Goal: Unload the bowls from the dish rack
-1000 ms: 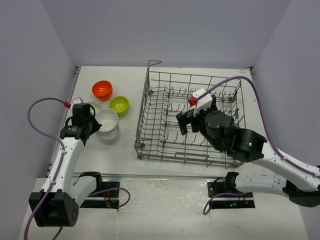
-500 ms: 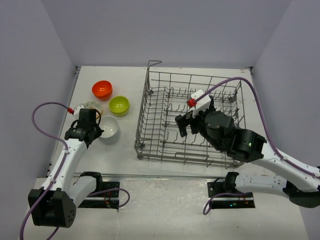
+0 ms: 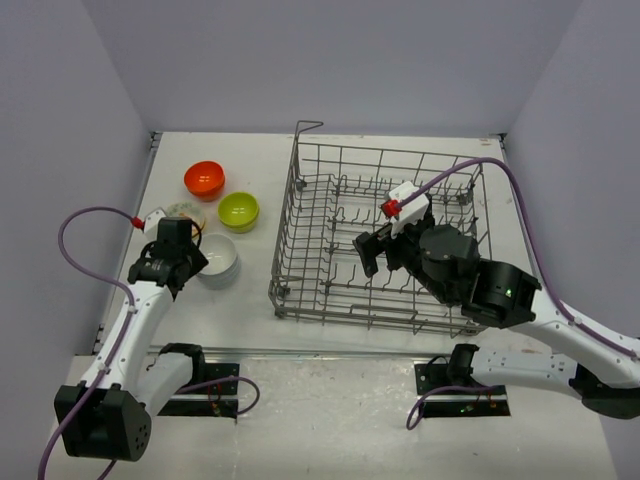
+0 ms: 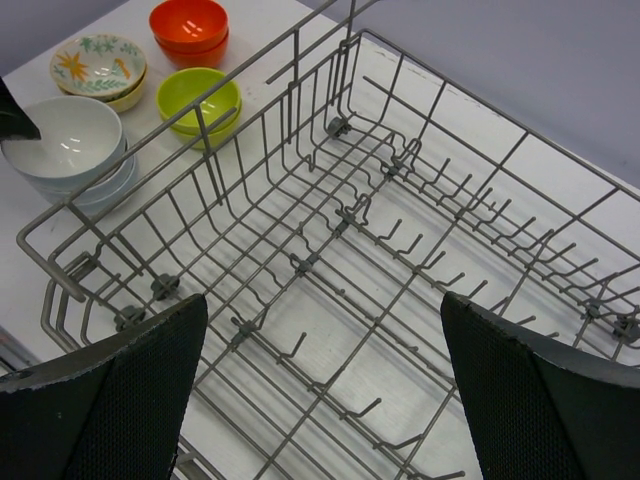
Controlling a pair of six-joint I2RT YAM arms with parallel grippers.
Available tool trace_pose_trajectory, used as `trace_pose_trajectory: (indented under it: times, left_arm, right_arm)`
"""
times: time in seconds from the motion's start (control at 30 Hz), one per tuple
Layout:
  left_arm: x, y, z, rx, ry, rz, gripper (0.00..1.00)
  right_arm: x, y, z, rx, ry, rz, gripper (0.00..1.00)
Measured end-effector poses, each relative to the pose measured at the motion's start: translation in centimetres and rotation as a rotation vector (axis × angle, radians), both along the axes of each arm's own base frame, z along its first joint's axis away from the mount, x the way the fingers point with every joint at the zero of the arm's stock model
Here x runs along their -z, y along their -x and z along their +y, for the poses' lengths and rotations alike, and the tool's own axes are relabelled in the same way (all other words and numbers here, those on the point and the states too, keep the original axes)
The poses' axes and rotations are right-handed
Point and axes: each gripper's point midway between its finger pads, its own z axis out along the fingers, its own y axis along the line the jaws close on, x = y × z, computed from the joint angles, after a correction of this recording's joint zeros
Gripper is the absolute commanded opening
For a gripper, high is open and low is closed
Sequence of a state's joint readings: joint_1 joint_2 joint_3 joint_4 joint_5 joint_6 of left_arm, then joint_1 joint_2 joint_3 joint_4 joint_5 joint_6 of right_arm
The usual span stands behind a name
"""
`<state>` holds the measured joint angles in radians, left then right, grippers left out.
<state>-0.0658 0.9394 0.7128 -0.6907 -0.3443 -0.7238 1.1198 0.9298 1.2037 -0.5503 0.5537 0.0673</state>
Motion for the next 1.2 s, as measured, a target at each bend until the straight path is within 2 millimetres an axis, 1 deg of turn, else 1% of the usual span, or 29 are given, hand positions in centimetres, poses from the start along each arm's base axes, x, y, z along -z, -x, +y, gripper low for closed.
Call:
trace_pose_trajectory:
  times: [0.03,0.1,0.17,0.2,0.23,0.3,0.33,0.4,0.47,0.5,0.57,0.63,0.73,0.8,0.83,0.9,1.0,1.07,1.2]
  left_arm:
    - [-0.1,0.0,0.0,0.000,0.001,-0.006,0.50]
    - [-0.2,0.0,-0.1,0.002,0.004,-0.010,0.56]
    - [-0.2,0.0,-0.3,0.009,0.011,-0.011,0.70]
    - [-0.2,0.0,-0.4,0.013,0.017,-0.012,0.82]
    - [-0.3,0.0,-0.5,0.018,0.023,-0.016,1.00]
    - [-0.7,0.1,-0.6,0.021,0.031,-0.027,1.00]
    - [-1.2,0.3,-0.6,0.022,0.031,-0.037,1.00]
    - [-3.0,0.3,-0.6,0.024,0.029,-0.071,1.00]
    - [-5.8,-0.2,-0.5,0.035,0.020,-0.137,1.00]
    - [-7.6,-0.4,-0.5,0.048,0.008,-0.177,1.00]
    - [-11.3,-0.8,-0.2,0.072,-0.023,-0.261,1.00]
    - [-15.2,-0.7,0.4,0.080,-0.070,-0.344,1.00]
    - [-20.5,0.0,1.4,0.078,-0.144,-0.460,1.00]
    - [-23.1,0.8,2.0,0.078,-0.191,-0.515,1.00]
    - [-24.0,1.3,2.2,0.078,-0.209,-0.538,1.00]
    - [-25.1,2.1,2.5,0.089,-0.246,-0.572,1.00]
    - [-25.7,3.1,2.6,0.119,-0.281,-0.595,1.00]
    - [-25.4,3.8,2.5,0.139,-0.295,-0.604,1.00]
    - [-24.0,5.2,2.5,0.161,-0.319,-0.619,1.00]
  right_arm:
    - [0.0,0.0,0.0,-0.001,-0.001,0.000,0.99]
    - [0.0,0.0,0.0,-0.003,-0.001,0.000,0.99]
    - [0.0,0.1,0.0,-0.004,-0.001,0.001,0.99]
    - [0.0,0.1,0.1,-0.005,-0.001,0.001,0.99]
    - [0.0,0.1,0.1,-0.005,-0.001,0.001,0.99]
    - [0.0,0.1,0.1,-0.006,-0.001,0.002,0.99]
    - [0.0,0.1,0.1,-0.006,-0.002,0.002,0.99]
    - [0.0,-0.1,0.0,0.002,-0.007,0.006,0.99]
    - [0.1,-0.4,-0.3,0.023,-0.022,0.018,0.99]
    - [0.1,-0.6,-0.6,0.038,-0.033,0.026,0.99]
    - [0.1,-0.8,-1.2,0.076,-0.049,0.042,0.99]
    - [-0.4,-0.6,-2.1,0.107,-0.083,0.056,0.99]
    - [-2.1,0.2,-4.6,0.165,-0.165,0.058,0.99]
    - [-3.8,0.8,-6.8,0.210,-0.231,0.034,0.99]
    - [-4.4,1.1,-7.9,0.230,-0.256,0.022,0.99]
    - [-5.1,1.8,-10.4,0.273,-0.292,0.001,0.99]
    - [-5.2,2.7,-13.3,0.326,-0.320,-0.008,0.99]
    - [-4.8,3.2,-14.7,0.352,-0.322,-0.004,0.99]
    - [-3.6,3.9,-16.9,0.389,-0.318,-0.004,0.99]
